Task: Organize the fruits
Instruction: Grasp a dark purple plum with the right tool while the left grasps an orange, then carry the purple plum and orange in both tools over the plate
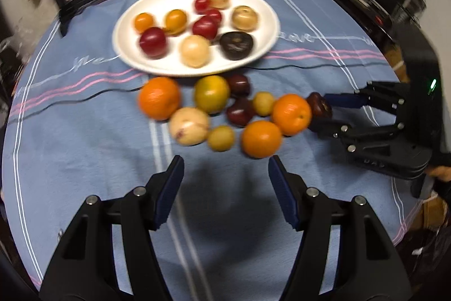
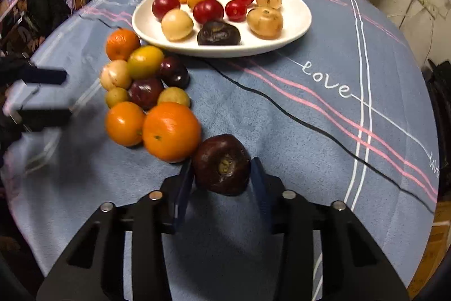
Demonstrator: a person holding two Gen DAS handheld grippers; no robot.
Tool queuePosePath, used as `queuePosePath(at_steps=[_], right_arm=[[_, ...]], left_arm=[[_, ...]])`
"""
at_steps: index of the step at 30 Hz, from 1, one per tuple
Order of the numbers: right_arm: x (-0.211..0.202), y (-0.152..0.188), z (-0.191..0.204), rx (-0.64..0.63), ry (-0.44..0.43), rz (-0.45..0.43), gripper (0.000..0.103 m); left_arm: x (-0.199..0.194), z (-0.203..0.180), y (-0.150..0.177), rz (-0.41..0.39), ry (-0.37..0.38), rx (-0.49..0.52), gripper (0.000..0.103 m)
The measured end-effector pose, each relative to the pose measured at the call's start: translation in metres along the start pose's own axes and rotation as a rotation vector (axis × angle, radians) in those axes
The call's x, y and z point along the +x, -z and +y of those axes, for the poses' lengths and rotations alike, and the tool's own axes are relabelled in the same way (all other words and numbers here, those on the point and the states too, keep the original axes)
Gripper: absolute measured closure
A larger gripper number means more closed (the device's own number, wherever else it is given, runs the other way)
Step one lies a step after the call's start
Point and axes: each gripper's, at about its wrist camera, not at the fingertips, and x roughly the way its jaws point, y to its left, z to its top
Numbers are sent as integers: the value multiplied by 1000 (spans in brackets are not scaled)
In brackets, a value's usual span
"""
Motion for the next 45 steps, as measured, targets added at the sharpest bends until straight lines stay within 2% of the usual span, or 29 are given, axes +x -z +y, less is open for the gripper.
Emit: queuePosePath(at_steps=[9,11,12,13,14,21,28,36,45], right_arm=[[-24,22,-15,133,-58,-20,62],[-26,25,-16,150,-61,-22,62],[-25,26,-16,154,-60,-20,62],[-26,27,-16,158,-61,-20,62],[-25,27,-17,161,-63,-20,62],[-27,27,-12,171,-85,-27,62],[-40,10,12,150,-134,-77,61],[-68,-22,25,166,-172,-190,61],[-77,-69,11,184,-148,-263,61]], left_arm=[[33,-42,-16,3,-39,197,40],[44,-44,-17,30,-58,219,49],[46,-46,-17,16,-64,237,50],[47,-48,-18,16,-68,246,57],[48,-48,-20,23,-64,242,62],[35,-38,-14,12,-9,193,62],[4,-14,-16,-39,15,73,62],[-34,16,-44,-125,-49,-51,63],[-38,42,-82,-156,-91,-117,63]])
